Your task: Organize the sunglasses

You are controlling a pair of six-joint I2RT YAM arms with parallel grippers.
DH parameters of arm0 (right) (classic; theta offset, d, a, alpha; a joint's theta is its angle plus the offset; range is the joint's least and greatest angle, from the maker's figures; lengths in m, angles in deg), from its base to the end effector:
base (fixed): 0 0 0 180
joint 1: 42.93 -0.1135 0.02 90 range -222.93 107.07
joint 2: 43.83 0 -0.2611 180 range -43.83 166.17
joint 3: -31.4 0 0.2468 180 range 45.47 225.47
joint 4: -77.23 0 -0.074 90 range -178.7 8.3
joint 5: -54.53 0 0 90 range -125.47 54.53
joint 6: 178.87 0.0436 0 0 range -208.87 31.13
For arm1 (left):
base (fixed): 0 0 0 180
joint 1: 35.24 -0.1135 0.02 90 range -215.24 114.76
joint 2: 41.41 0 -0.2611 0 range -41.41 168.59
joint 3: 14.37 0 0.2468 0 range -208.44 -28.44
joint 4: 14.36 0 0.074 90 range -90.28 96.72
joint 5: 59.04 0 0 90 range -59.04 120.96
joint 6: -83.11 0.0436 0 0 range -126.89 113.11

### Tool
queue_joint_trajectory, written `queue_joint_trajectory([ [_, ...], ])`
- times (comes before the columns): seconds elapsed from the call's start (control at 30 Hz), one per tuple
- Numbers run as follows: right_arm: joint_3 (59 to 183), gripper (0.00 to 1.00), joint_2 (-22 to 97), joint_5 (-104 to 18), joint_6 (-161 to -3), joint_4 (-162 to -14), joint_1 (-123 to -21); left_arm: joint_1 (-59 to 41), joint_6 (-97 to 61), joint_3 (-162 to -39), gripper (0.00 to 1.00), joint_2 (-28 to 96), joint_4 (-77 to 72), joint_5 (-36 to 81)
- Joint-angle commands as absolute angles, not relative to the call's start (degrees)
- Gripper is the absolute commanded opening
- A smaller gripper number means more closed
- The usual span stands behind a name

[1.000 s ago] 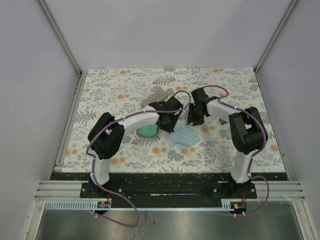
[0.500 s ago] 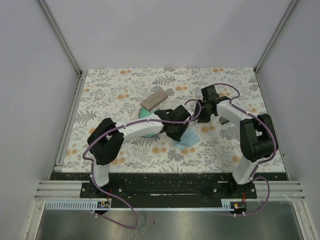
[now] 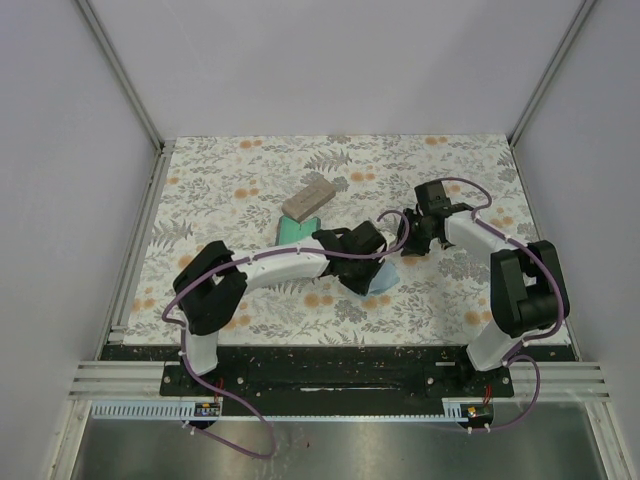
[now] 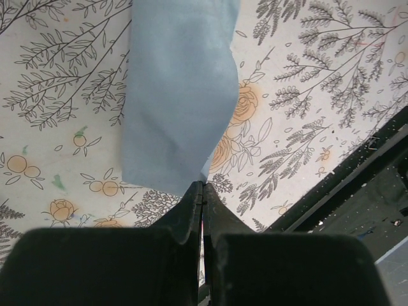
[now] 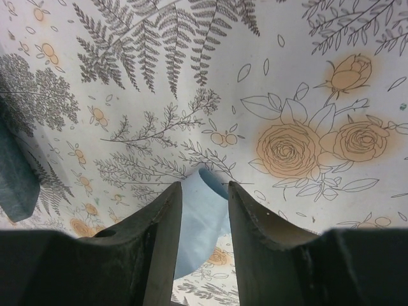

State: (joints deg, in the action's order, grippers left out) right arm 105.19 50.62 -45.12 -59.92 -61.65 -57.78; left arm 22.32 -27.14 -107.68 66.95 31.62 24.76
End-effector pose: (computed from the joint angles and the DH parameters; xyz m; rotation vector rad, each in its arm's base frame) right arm 0.3137 0.0907 0.1837 0.2754 2.6953 0.4661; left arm 0.2092 -0.3379 0.1946 0.9194 2.6025 -0.5641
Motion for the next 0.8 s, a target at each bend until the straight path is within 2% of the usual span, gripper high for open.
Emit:
queue_joint_trajectory([
  [0.0, 103.92, 0.43, 48.1, -47.51, -59.69, -62.42, -57.52, 22.86, -27.9, -107.63, 0.0, 62.75, 28.9, 22.88],
  [0.33, 102.68, 0.45, 47.92, -48.3, -60.4, -61.72, -57.52, 23.65, -27.72, -107.01, 0.02, 64.85, 29.16, 20.68],
  [0.37, 102.77, 0.46, 48.1, -48.3, -60.4, -61.63, -57.52, 23.73, -27.81, -106.84, 0.07, 65.29, 29.25, 20.59],
  [0.5, 103.39, 0.46, 48.19, -47.42, -60.92, -61.28, -57.52, 24.09, -28.69, -105.52, 0.45, 64.68, 28.9, 20.77],
  [0.53, 103.65, 0.46, 48.45, -47.25, -61.27, -61.19, -57.6, 24.09, -29.04, -104.82, 0.51, 63.63, 28.55, 20.85],
  [0.63, 104.53, 0.45, 49.33, -47.33, -62.15, -61.01, -57.69, 23.48, -30.18, -103.41, 0.56, 59.94, 27.32, 21.9],
  [0.77, 105.32, 0.44, 50.56, -47.07, -62.77, -60.93, -58.57, 19.44, -33.43, -101.31, 0.5, 58.26, 26.96, 22.17],
])
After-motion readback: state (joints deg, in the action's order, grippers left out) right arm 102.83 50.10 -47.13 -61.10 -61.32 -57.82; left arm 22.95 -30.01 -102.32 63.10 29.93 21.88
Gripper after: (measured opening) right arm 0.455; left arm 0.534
